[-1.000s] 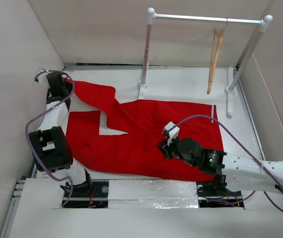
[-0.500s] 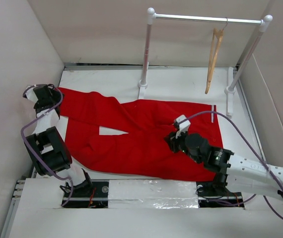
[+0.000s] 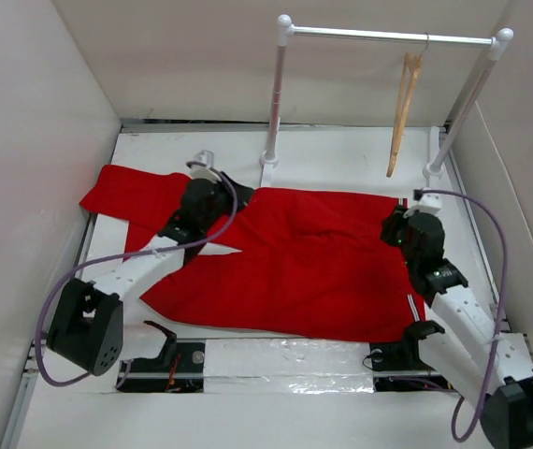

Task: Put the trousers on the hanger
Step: Flatten out the trousers at the center of the board.

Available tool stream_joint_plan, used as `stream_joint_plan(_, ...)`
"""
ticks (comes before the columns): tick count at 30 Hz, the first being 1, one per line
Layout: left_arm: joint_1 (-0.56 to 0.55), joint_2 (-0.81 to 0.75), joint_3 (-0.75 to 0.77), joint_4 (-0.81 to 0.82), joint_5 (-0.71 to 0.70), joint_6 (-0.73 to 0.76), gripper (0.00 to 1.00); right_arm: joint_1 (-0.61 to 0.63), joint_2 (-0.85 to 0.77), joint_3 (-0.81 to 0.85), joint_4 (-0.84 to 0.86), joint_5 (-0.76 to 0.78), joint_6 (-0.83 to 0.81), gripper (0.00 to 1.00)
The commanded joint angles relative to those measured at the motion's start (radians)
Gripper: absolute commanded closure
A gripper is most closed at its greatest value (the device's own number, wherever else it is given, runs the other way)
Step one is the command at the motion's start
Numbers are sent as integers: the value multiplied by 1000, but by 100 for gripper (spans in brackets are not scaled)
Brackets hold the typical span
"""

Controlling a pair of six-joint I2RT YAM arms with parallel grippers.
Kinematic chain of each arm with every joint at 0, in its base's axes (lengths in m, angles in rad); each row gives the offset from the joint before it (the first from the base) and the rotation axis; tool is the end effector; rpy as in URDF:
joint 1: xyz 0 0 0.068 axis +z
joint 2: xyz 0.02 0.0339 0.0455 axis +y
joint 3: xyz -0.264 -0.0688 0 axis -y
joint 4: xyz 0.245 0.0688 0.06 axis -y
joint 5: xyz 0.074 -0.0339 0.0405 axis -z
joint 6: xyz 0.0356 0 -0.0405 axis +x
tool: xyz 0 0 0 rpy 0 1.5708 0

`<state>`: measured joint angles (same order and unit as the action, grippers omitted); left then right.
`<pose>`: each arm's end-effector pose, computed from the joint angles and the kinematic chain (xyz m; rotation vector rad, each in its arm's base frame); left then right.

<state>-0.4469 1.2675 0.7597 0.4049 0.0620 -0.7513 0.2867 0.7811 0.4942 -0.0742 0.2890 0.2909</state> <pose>0.2636 -0.1288 0.2875 -0.2187 1.7514 -0.9426 0.1809 0.0428 0.2494 0.1960 1.9078 0.1095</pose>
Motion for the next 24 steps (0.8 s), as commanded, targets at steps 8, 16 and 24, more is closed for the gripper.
stream_joint_plan(8, -374, -26, -144, 219, -116, 154, 100, -507, 363, 104, 174, -306, -7, 15)
stream_joint_plan(16, -383, -215, -237, 184, -71, 253, 83, -566, 717, 316, 110, -499, -33, 23)
stream_joint_plan(24, -383, -339, -218, 48, -100, 331, 74, -564, 876, 409, 42, -531, -32, 28)
